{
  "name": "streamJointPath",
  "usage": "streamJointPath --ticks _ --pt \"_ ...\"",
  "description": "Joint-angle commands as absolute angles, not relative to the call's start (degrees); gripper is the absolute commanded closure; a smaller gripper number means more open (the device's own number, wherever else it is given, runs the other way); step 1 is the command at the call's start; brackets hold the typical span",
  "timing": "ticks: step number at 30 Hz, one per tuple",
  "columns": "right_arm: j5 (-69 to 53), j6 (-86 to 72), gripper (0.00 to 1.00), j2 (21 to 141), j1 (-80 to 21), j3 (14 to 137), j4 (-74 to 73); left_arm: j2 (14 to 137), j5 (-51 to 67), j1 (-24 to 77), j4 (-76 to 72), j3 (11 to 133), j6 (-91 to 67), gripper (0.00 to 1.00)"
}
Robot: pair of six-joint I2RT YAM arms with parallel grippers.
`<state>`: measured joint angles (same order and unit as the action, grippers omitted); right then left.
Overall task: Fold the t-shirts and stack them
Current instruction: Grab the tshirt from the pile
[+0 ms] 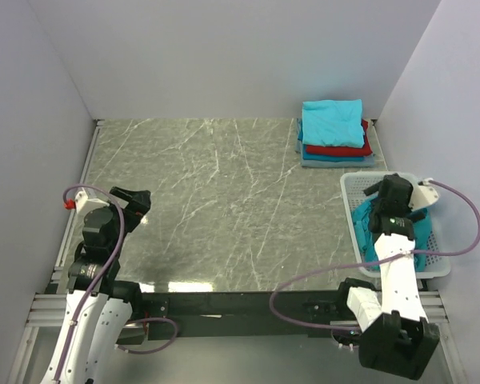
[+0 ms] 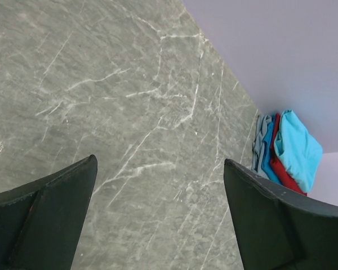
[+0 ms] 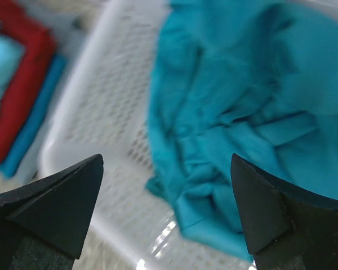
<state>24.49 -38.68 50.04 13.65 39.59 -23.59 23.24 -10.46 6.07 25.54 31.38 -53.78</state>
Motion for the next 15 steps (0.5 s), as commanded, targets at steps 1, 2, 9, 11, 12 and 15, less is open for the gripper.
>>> streamJointPath --ticks 1,2,9,11,12,15 --pt "24.10 -43.15 0.00 53.43 20.82 38.32 -23.03 24.61 -9.14 5.89 23.55 32.25 -52.38 0.01" --pt "23.91 -43.33 0.00 54.48 21.79 37.54 -21.64 24.78 -9.05 5.89 23.47 32.26 -52.30 0.01" --pt "22.84 -45.70 0.00 68.09 29.00 38.32 -18.81 25.14 -9.58 5.89 22.94 31.82 -52.03 0.00" --pt "24.43 -47.19 0.00 70.83 30.05 38.41 -17.76 24.87 -9.58 5.98 22.76 31.99 -51.95 0.01" --pt "24.35 -47.37 0.00 73.45 30.49 38.84 -18.02 24.70 -9.84 5.89 22.94 32.17 -51.94 0.01" --pt "24.79 -47.55 0.00 78.48 30.94 40.25 -18.28 24.26 -10.81 5.89 23.73 31.99 -52.38 0.00"
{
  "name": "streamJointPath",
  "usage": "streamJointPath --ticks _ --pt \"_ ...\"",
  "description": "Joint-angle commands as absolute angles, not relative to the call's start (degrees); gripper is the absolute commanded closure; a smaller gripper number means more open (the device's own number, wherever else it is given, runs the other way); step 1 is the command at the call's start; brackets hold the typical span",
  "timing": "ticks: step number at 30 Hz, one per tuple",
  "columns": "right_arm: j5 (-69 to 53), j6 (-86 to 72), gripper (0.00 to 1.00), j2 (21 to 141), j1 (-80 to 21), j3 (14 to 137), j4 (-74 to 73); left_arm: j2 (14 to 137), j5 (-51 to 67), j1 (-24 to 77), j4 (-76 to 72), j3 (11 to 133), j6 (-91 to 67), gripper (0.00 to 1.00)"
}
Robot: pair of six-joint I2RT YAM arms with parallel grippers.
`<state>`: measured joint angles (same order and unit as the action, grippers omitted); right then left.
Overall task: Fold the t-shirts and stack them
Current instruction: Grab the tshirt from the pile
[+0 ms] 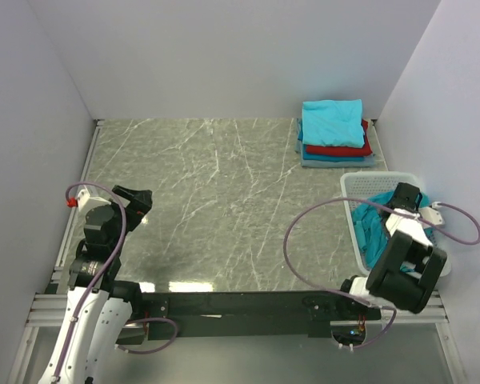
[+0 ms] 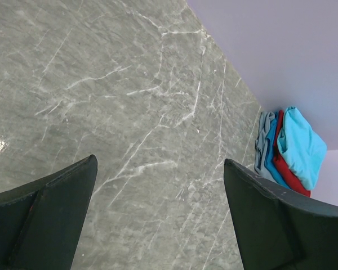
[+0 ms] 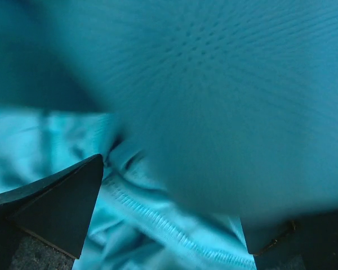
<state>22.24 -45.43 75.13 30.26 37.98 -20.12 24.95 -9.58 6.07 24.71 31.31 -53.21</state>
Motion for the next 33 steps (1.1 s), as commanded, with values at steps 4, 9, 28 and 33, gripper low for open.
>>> streamJointPath --ticks 4,9,28,33 --pt "23.64 -47.55 0.00 83.49 30.94 40.61 -17.49 24.08 -11.42 5.98 24.08 32.08 -52.91 0.01" --pt "20.66 -45.19 0.15 87.01 30.94 41.13 -15.12 23.91 -12.04 5.98 24.52 31.90 -53.44 0.01" --pt "13.98 -38.41 1.00 55.83 30.67 43.76 -18.98 23.55 -11.60 5.89 25.14 31.82 -53.70 0.01" --pt "11.87 -34.11 1.00 50.98 28.05 55.17 -23.90 23.47 -11.78 5.89 25.14 31.82 -53.79 0.01"
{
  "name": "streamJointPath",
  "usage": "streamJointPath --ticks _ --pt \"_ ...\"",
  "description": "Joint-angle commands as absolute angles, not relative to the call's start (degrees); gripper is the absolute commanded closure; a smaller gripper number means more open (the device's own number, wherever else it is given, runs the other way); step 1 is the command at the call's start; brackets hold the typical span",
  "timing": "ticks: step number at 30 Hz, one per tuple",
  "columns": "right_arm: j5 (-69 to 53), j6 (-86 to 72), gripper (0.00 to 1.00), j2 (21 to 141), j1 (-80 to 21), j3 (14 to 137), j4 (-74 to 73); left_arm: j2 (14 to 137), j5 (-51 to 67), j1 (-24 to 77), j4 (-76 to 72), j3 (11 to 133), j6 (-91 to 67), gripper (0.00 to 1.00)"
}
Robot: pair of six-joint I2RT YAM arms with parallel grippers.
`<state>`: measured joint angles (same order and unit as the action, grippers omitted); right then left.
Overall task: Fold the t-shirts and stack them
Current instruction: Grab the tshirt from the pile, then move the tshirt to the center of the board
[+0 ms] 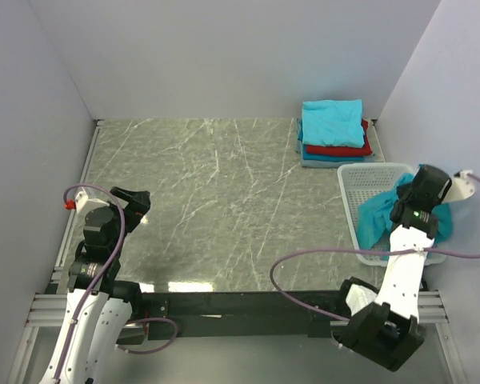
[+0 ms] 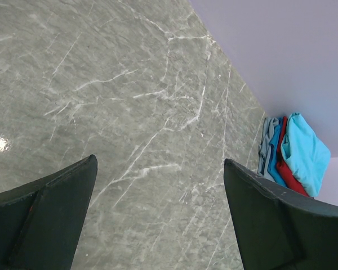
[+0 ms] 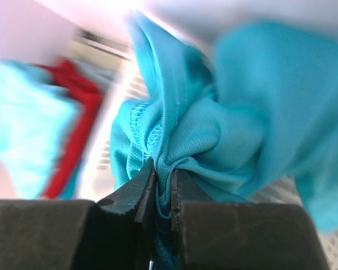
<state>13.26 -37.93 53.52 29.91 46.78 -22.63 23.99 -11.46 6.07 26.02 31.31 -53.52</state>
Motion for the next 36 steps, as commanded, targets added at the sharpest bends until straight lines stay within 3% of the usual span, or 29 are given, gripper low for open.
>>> streamJointPath --ticks 1,3,13,20,24,28,29,30,33,36 --pt "12.30 -33.67 1.00 50.80 25.69 57.11 -24.60 23.47 -11.34 5.89 24.79 31.64 -53.79 0.00" --pt "13.18 -32.35 1.00 50.97 22.52 63.00 -26.54 23.47 -11.16 5.89 24.96 31.82 -53.61 0.01" --pt "21.53 -20.67 1.00 59.67 -12.36 86.37 -26.99 22.85 -11.51 5.89 25.32 31.56 -53.88 0.01" --pt "16.88 -9.95 1.00 71.87 -33.97 99.64 -25.93 22.94 -10.38 5.98 26.11 31.91 -53.79 0.01" --pt "11.28 -6.07 1.00 78.04 -39.28 103.71 -26.81 22.85 -10.72 5.98 28.82 32.96 -53.79 0.01" --pt "1.25 -8.87 1.00 83.65 -40.87 98.81 -25.14 21.36 -10.72 5.89 29.18 32.61 -54.23 0.01" --pt "0.97 -11.40 0.96 84.80 -40.87 97.48 -25.05 21.10 -10.90 5.89 29.53 32.69 -54.23 0.01" --pt "0.62 -12.47 0.75 85.86 -40.87 95.99 -24.96 20.92 -11.07 5.89 30.31 32.78 -54.23 0.01" --pt "5.95 -17.48 0.46 89.47 -40.87 89.31 -25.05 20.74 -10.90 5.98 30.76 32.61 -54.40 0.00" --pt "17.43 -22.75 0.41 90.18 -40.78 84.91 -27.77 21.35 -8.62 5.98 30.06 32.17 -53.97 0.01"
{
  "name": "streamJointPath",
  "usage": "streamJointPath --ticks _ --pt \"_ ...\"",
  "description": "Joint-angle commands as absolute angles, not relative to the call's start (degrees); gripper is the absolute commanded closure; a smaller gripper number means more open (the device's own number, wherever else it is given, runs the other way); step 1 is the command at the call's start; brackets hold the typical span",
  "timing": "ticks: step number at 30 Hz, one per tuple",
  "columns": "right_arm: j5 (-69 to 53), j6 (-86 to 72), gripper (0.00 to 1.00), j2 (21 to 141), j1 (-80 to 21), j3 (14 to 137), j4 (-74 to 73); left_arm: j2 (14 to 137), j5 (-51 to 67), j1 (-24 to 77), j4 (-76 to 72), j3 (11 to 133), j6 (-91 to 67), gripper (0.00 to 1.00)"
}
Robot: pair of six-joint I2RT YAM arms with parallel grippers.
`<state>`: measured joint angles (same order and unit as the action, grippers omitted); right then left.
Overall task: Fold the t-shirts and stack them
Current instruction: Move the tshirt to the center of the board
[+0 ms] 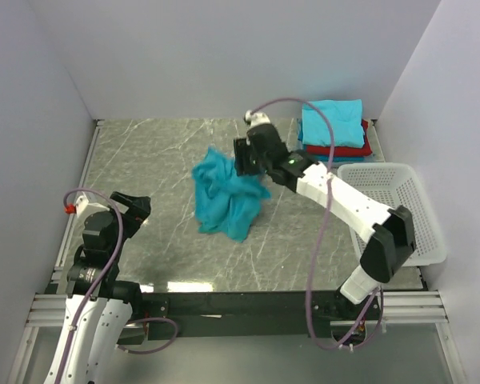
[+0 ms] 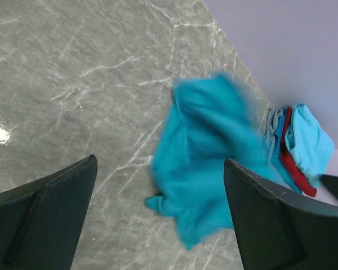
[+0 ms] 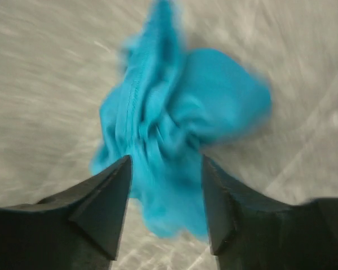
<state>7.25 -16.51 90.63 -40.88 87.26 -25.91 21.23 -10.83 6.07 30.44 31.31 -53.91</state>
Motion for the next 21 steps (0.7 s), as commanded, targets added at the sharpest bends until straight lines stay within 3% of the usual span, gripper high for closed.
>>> streamJointPath --ticks 1,3,4,14,21 --pt "20.10 -23.55 0.37 89.04 -40.78 82.29 -28.38 21.71 -7.92 5.98 29.62 31.99 -53.79 0.00" --pt "26.95 -26.01 0.21 87.20 -40.52 79.21 -29.09 23.46 -5.02 5.98 28.05 31.47 -52.57 0.01" --pt "28.11 -26.62 0.18 85.01 -40.34 75.88 -28.74 24.16 -3.36 5.98 26.91 30.51 -52.12 0.01" --pt "18.90 -28.48 0.17 73.13 -37.53 55.91 -20.66 42.35 22.84 6.68 8.44 23.20 -50.98 0.01" --pt "14.95 -29.36 0.17 70.58 -35.42 50.01 -18.90 49.92 15.04 19.41 9.06 21.01 -51.68 0.01"
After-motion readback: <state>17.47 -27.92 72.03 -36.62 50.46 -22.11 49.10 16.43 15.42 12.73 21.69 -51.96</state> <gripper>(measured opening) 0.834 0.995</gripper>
